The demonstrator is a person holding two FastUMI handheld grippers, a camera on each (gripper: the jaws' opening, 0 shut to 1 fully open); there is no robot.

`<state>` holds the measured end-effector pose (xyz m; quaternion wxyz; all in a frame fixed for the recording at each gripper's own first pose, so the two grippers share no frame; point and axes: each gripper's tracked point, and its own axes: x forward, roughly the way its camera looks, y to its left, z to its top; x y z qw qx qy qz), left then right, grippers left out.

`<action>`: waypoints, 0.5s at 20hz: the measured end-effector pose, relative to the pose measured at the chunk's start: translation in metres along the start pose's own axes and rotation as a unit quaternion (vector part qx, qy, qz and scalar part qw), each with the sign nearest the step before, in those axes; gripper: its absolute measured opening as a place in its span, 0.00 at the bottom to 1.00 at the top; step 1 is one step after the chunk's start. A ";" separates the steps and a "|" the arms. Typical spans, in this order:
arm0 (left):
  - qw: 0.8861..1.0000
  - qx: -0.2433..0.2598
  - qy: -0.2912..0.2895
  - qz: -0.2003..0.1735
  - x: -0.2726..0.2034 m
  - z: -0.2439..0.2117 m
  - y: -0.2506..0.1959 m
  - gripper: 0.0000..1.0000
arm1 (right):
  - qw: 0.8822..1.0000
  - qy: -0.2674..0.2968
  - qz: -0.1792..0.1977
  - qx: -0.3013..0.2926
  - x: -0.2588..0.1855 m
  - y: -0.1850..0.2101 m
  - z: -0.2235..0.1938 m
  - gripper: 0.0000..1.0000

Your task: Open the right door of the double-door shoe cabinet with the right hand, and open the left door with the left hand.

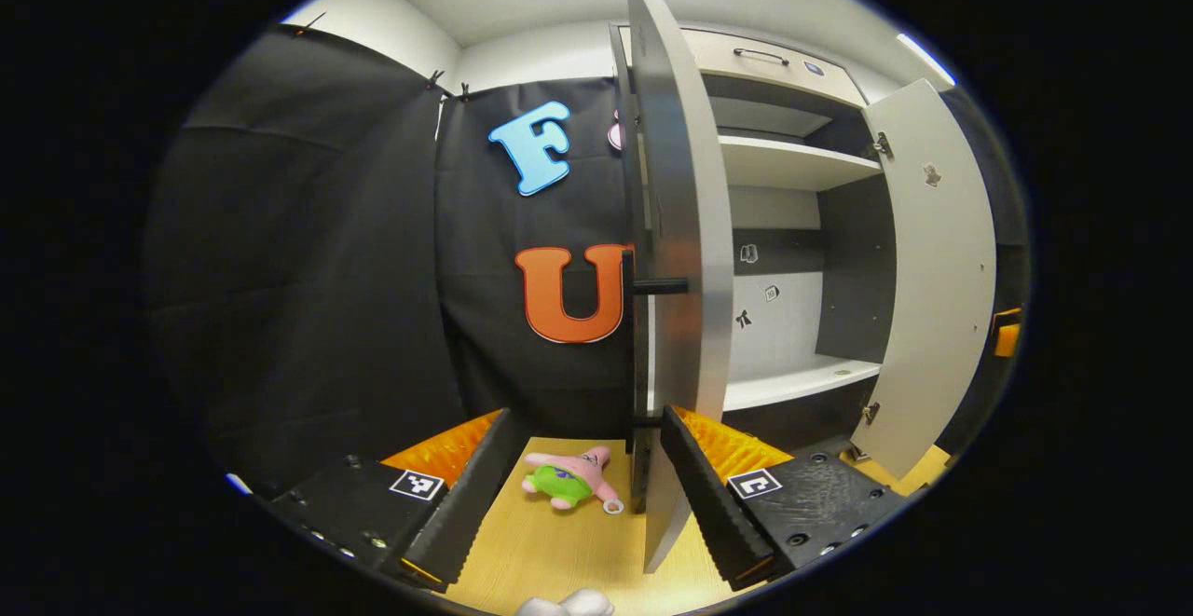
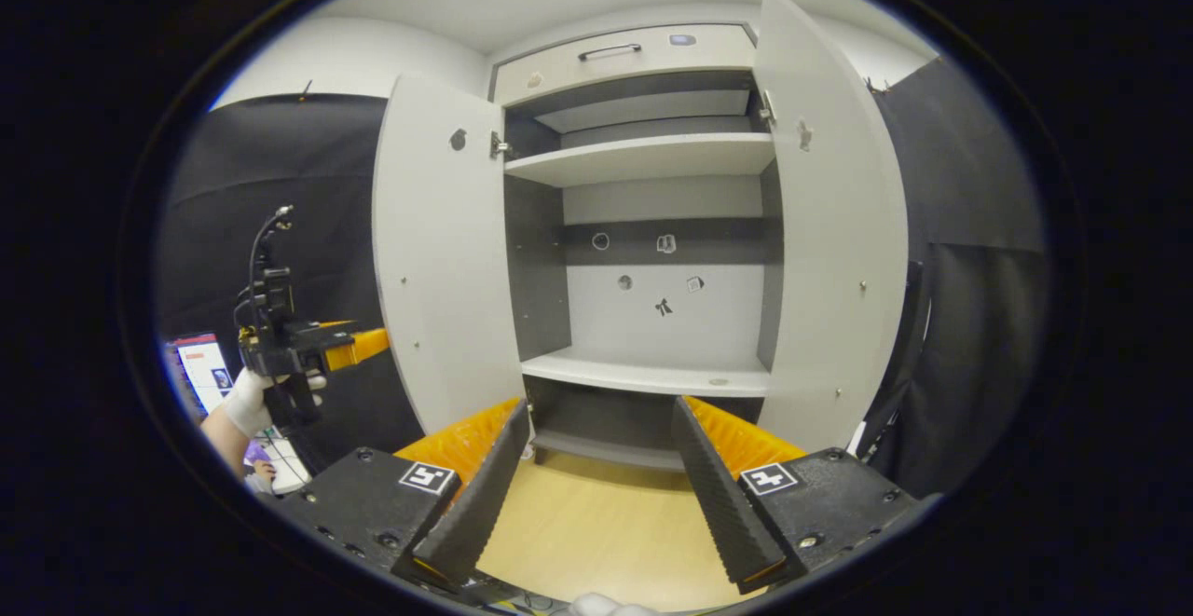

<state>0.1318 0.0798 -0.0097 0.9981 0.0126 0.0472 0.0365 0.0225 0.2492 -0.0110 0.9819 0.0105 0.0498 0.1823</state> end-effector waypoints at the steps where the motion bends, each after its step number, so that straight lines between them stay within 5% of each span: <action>1: 1.000 0.001 -0.003 0.006 -0.002 0.002 0.001 0.95 | 1.000 0.000 0.000 0.000 0.000 0.000 0.000 0.96; 10: 1.000 0.001 -0.014 0.024 -0.033 0.019 -0.017 0.94 | 0.999 -0.013 -0.044 0.011 -0.003 -0.020 0.006 0.97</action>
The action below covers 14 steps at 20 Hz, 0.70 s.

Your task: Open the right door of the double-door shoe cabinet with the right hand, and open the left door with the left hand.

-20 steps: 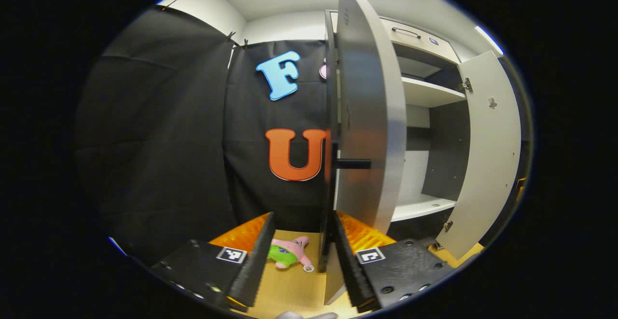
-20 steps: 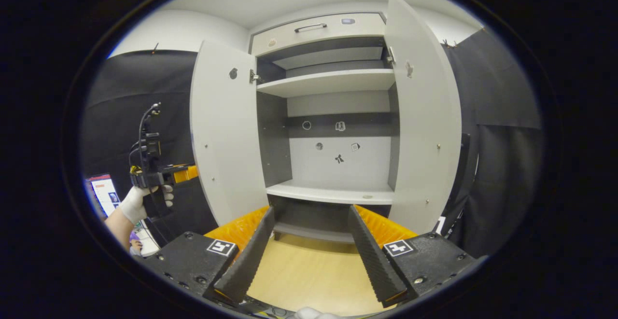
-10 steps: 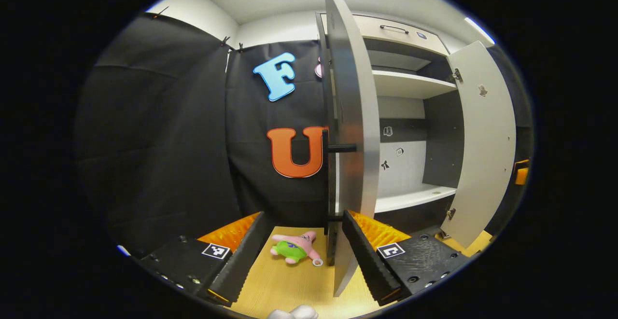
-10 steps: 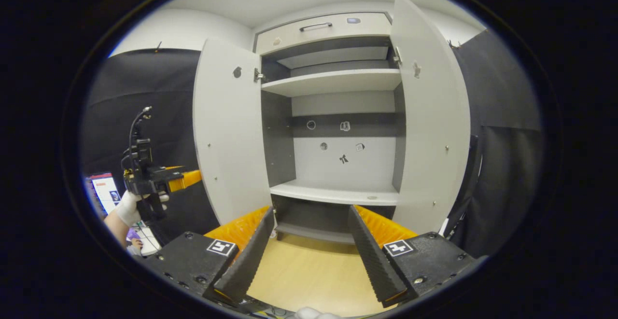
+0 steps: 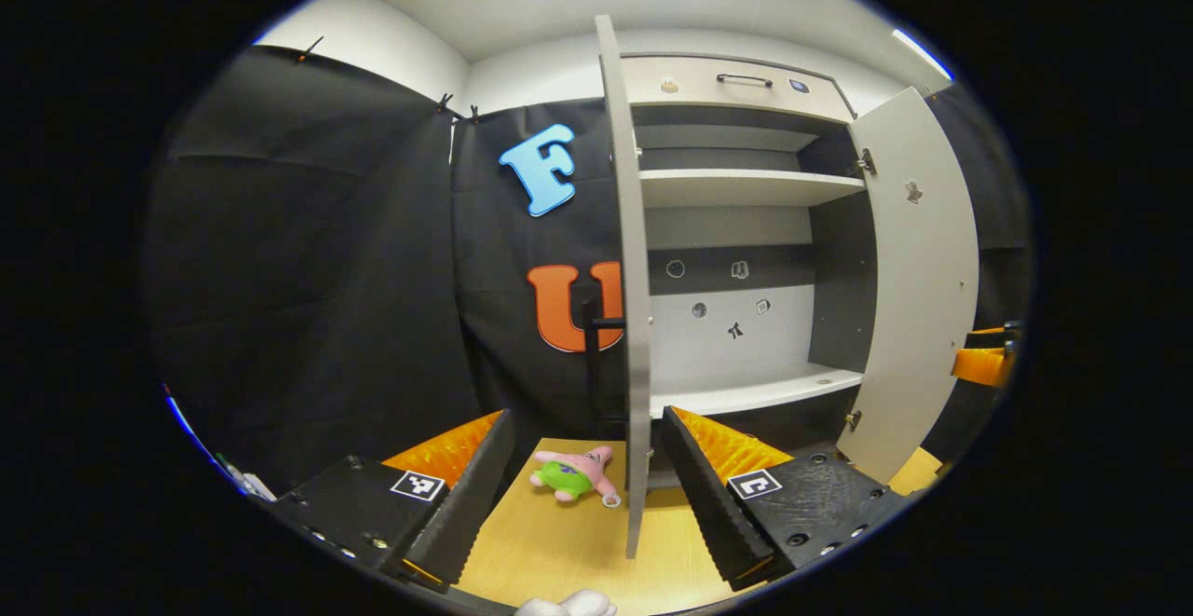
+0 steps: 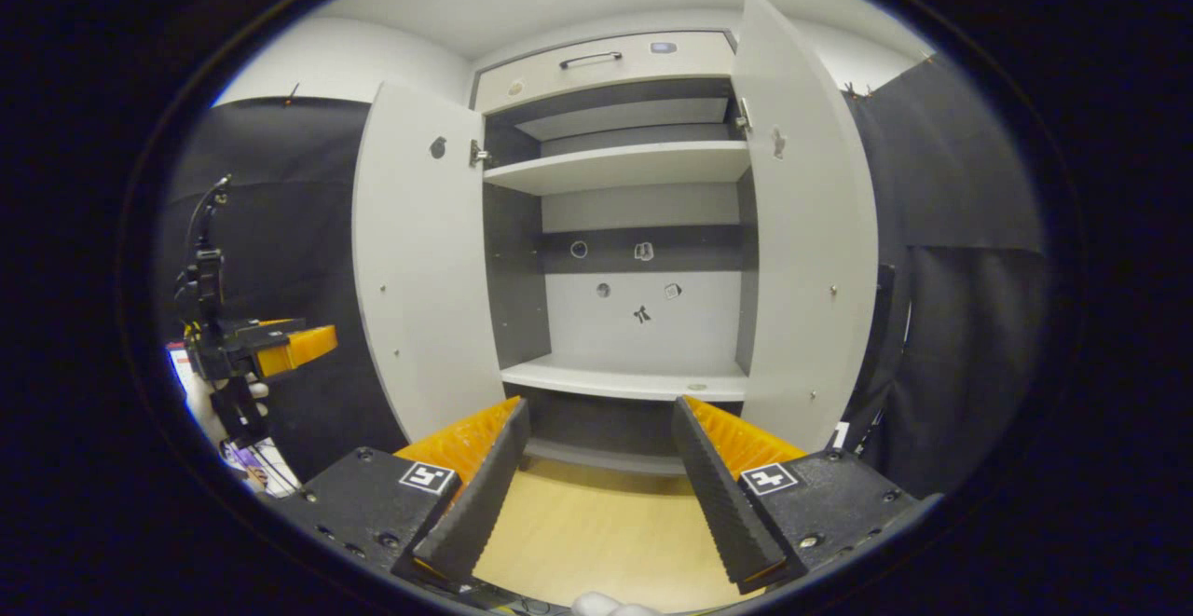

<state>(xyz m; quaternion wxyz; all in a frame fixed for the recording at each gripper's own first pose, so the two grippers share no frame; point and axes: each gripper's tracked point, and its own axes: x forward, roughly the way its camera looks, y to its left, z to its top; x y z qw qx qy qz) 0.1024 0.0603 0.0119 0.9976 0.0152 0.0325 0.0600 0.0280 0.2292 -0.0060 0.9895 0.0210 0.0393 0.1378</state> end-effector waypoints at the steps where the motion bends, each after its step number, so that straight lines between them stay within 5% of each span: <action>1: 1.000 -0.003 -0.002 -0.006 -0.002 0.002 -0.007 0.94 | 1.000 -0.001 -0.008 0.001 0.000 -0.005 0.001 0.96; 14: 0.998 0.008 -0.006 -0.068 0.009 -0.002 -0.078 0.96 | 0.996 -0.016 -0.091 -0.003 -0.010 -0.047 0.008 0.96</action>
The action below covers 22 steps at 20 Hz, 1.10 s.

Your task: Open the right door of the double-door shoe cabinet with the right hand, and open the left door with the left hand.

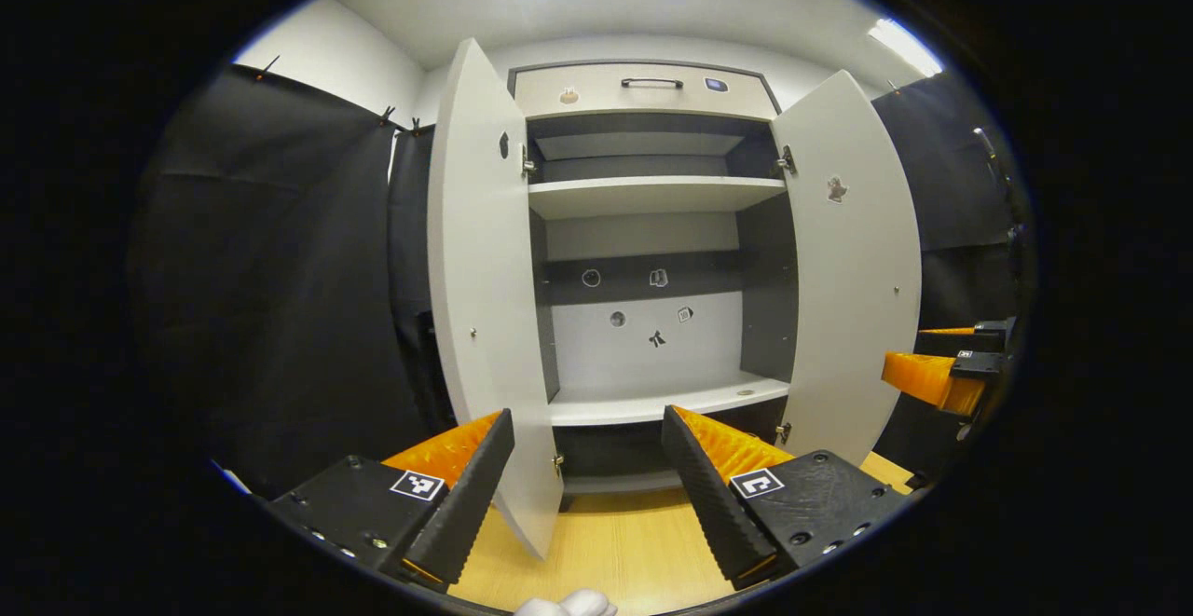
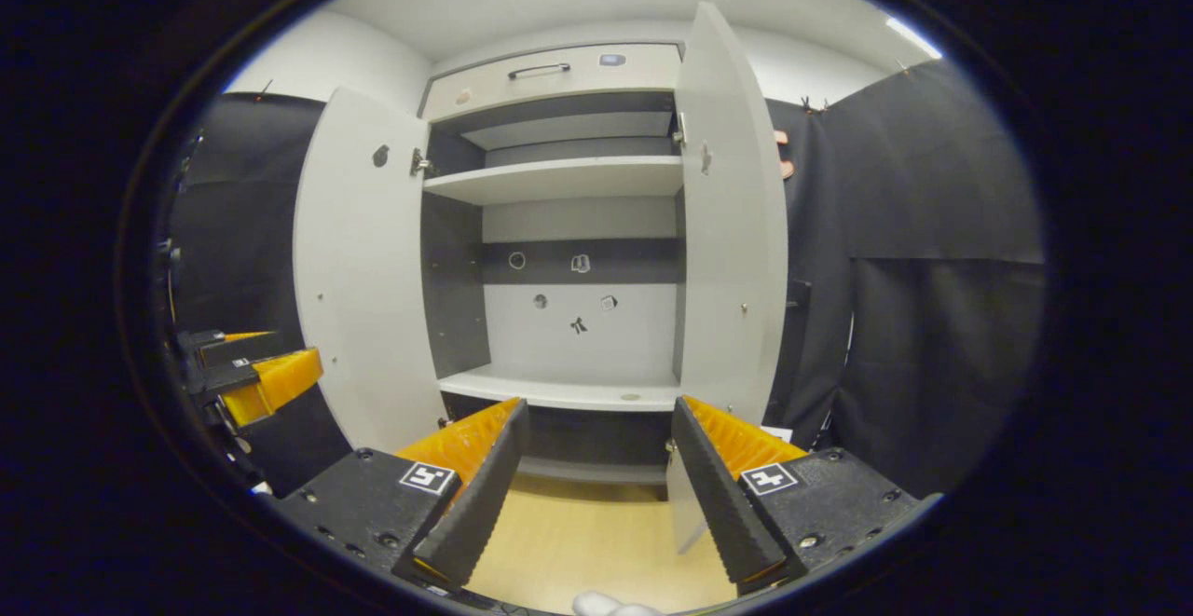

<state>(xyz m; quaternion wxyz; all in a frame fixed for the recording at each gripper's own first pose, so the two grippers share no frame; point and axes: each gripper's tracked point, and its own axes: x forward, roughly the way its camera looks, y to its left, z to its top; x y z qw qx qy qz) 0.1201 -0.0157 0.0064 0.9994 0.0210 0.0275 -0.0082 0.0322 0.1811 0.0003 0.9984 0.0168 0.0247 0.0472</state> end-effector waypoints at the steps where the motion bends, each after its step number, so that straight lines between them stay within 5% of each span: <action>1: 1.000 -0.003 0.002 -0.003 0.002 -0.002 -0.005 0.95 | 1.000 0.003 -0.005 0.002 0.002 -0.004 0.000 0.96; 22: 1.000 -0.005 0.002 -0.007 0.012 -0.004 -0.011 0.96 | 1.000 0.007 -0.026 0.008 0.015 -0.010 0.002 0.96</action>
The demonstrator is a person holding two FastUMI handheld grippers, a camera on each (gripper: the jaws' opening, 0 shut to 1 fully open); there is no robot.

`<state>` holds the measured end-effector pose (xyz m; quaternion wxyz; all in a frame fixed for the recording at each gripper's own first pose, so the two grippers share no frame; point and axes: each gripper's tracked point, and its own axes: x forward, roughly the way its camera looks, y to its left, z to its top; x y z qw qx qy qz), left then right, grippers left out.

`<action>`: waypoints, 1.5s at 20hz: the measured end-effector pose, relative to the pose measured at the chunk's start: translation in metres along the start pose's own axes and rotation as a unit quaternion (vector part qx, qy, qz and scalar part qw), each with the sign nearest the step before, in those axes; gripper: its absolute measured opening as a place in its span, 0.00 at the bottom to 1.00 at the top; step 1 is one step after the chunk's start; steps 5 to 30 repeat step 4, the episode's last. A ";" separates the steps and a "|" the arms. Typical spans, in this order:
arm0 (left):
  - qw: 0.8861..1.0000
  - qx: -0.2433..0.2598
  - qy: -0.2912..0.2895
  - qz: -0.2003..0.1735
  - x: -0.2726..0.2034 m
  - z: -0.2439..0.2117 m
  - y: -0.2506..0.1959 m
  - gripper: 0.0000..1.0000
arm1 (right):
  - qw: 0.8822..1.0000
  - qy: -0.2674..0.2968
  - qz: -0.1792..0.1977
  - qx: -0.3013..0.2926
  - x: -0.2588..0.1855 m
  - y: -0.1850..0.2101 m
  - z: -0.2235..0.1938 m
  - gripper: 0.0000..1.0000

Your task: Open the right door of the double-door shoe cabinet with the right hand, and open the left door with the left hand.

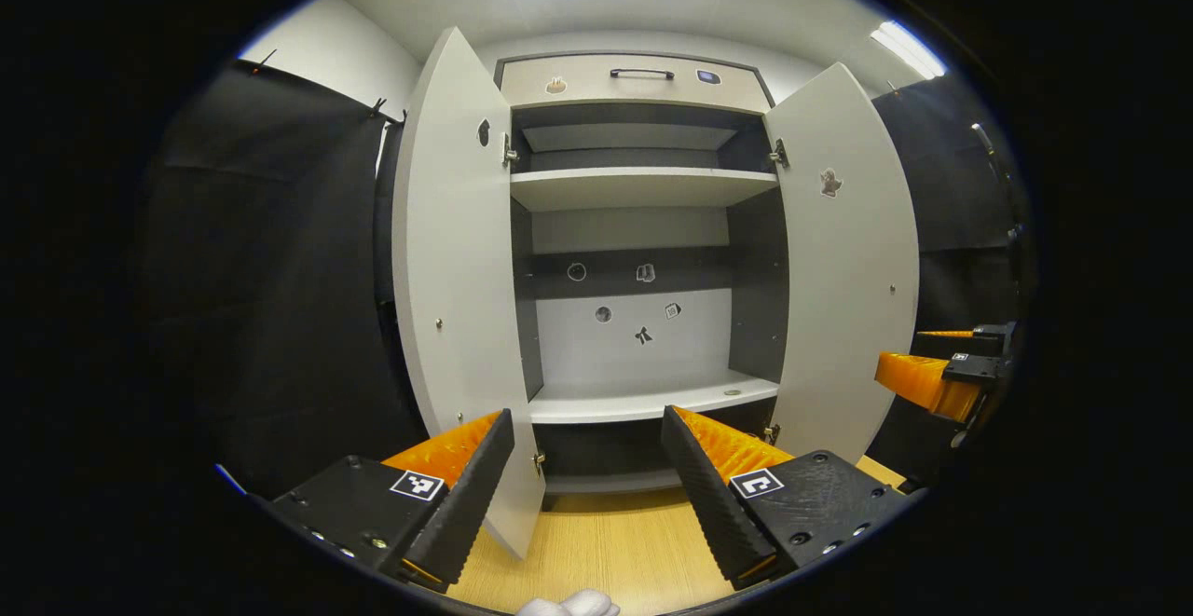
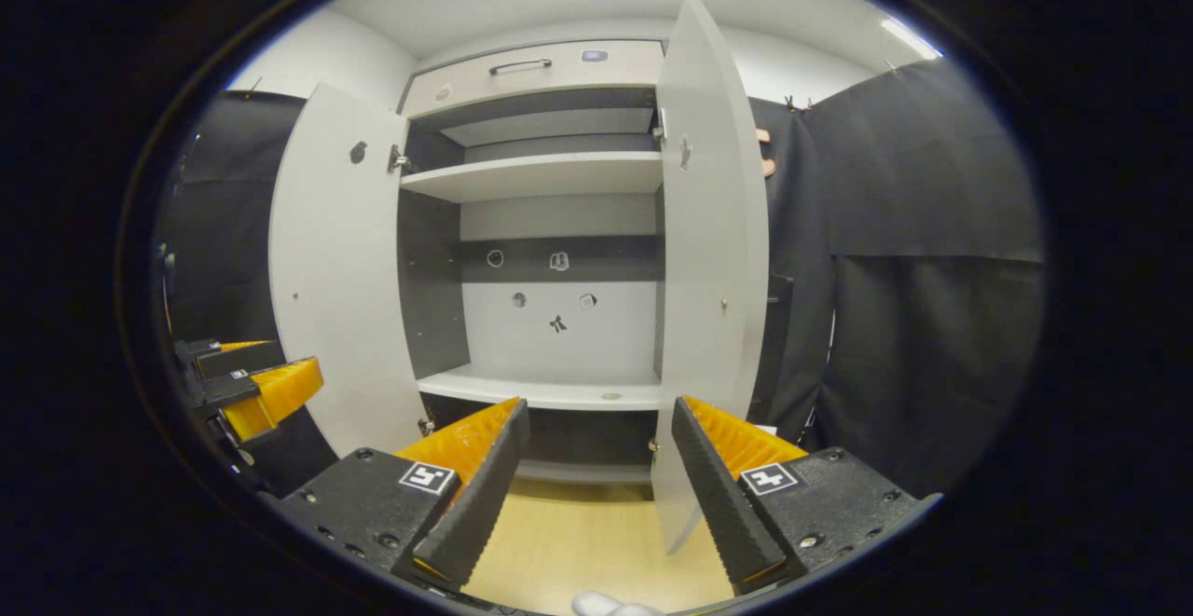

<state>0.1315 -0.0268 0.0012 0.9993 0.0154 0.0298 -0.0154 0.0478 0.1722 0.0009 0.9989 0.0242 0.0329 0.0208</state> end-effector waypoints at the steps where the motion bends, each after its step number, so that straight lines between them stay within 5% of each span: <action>1: 1.000 -0.001 0.001 -0.001 0.001 0.000 0.001 0.96 | 1.000 0.000 0.000 0.001 0.001 0.001 -0.001 0.96; 30: 1.000 0.000 -0.001 0.000 0.001 0.000 0.002 0.96 | 1.000 0.000 -0.001 -0.002 0.002 0.002 0.000 0.96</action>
